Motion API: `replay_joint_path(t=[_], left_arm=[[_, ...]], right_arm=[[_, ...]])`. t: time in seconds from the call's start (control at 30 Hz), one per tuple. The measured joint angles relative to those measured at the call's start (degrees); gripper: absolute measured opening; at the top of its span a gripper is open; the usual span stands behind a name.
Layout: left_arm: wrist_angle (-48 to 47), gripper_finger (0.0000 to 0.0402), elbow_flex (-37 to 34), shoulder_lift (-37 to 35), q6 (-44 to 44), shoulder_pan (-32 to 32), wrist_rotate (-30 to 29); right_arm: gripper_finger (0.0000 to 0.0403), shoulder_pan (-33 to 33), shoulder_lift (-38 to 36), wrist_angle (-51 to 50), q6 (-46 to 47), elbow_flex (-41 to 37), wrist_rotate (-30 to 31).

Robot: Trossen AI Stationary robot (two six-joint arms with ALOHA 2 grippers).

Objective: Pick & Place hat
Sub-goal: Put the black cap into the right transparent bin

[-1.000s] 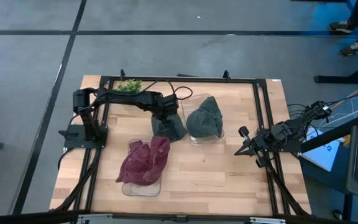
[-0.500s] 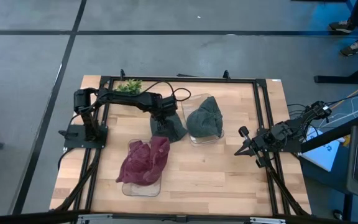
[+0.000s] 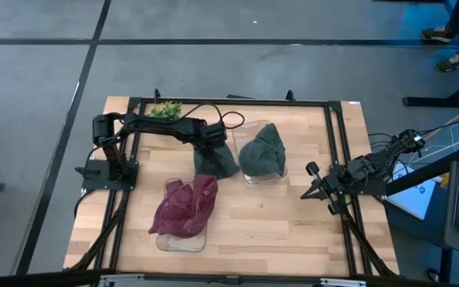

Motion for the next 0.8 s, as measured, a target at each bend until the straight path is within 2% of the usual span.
replay_joint_path(t=[0.57, 0.8], left_arm=[[0.0, 0.0004, 0.0, -14.5, -5.5, 3.9, -3.9], [1.8, 0.0004, 0.0, -21.7, -15.8, 4.9, -3.8]], right_arm=[[0.0007, 0.0, 0.0, 0.0, 0.0, 0.0, 0.0], [0.0007, 0.0, 0.0, 0.0, 0.0, 0.0, 0.0]])
